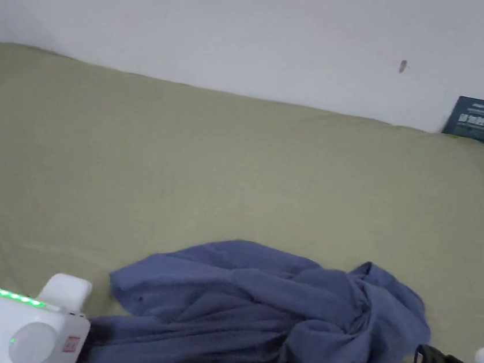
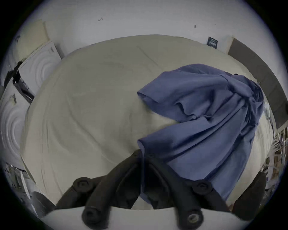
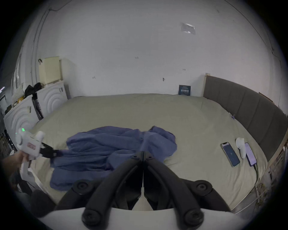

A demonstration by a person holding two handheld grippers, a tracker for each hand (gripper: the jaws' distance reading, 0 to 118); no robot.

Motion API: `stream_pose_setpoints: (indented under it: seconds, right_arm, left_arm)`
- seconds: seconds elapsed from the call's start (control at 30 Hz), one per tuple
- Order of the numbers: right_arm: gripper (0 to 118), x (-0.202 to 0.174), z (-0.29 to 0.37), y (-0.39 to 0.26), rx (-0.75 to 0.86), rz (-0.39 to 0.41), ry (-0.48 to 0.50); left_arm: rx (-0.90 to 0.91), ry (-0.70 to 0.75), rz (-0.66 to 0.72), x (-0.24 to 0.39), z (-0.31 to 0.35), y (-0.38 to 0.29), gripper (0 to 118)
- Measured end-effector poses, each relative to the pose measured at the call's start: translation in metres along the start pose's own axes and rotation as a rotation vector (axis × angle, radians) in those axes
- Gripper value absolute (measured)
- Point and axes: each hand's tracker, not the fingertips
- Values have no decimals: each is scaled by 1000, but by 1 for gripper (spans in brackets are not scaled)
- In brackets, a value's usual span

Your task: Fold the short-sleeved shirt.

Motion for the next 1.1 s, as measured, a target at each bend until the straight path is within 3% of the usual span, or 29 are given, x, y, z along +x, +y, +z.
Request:
stream_pose_setpoints:
  seconds: [0.2, 0.33, 0.4, 0.43, 0.47, 0.5, 0.53, 0.57, 0.8, 0.83, 0.87, 0.9, 0.93, 0.97, 1.0, 1.03, 1.1]
  right_arm:
    - [4, 64, -103, 32, -165, 113, -102]
    - [4, 101, -188, 44, -319, -21, -38]
    - [4, 111, -219, 44, -390, -42, 39]
    - [11, 113, -230, 43, -403, -37, 21]
    - [37, 116, -241, 44, -418, -39, 30]
    - [88, 120, -250, 44, -436, -54, 43]
    - [110, 125, -258, 43, -463, -84, 52]
    - [114, 125, -263, 42, -473, -105, 68]
    - [112, 120, -288, 35, -547, -16, -5]
    - [102, 118, -291, 32, -575, -10, 9]
    - [84, 118, -289, 30, -577, -12, 16]
    - [59, 115, -282, 31, -559, 6, -4]
    - [17, 115, -273, 36, -512, 27, -38]
    - [8, 117, -264, 41, -483, -20, 32]
    - [8, 115, -256, 47, -491, -84, 87]
    - [8, 111, -239, 56, -449, -71, 6]
    - [8, 106, -202, 75, -389, -5, 58]
  left_arm:
    - [-11, -41, 36, -4, -5, -2, 0]
    - [-10, -56, 47, 0, 4, -3, 0]
    - [-9, -59, 49, 2, 7, -3, 0]
    - [-9, -59, 48, 3, 7, -3, 0]
    - [-7, -60, 48, 5, 7, -4, 0]
    - [-6, -61, 49, 2, 6, -3, 0]
    - [-6, -60, 46, 3, 6, -4, 0]
    - [-5, -59, 42, 5, 6, -4, 0]
    - [-3, -58, 45, 2, 3, -3, 1]
    - [-3, -59, 48, 2, 4, -3, 1]
    - [-3, -61, 57, 2, 4, -3, 1]
    - [-3, -63, 64, -2, 3, -3, 1]
    - [-5, -66, 68, -3, 5, -2, 1]
    - [-6, -66, 76, -4, 8, -1, 1]
    - [-6, -67, 90, -5, 14, 1, 1]
    - [-5, -70, 87, -9, 20, 3, 1]
    - [35, -59, 91, -17, 41, 7, 1]
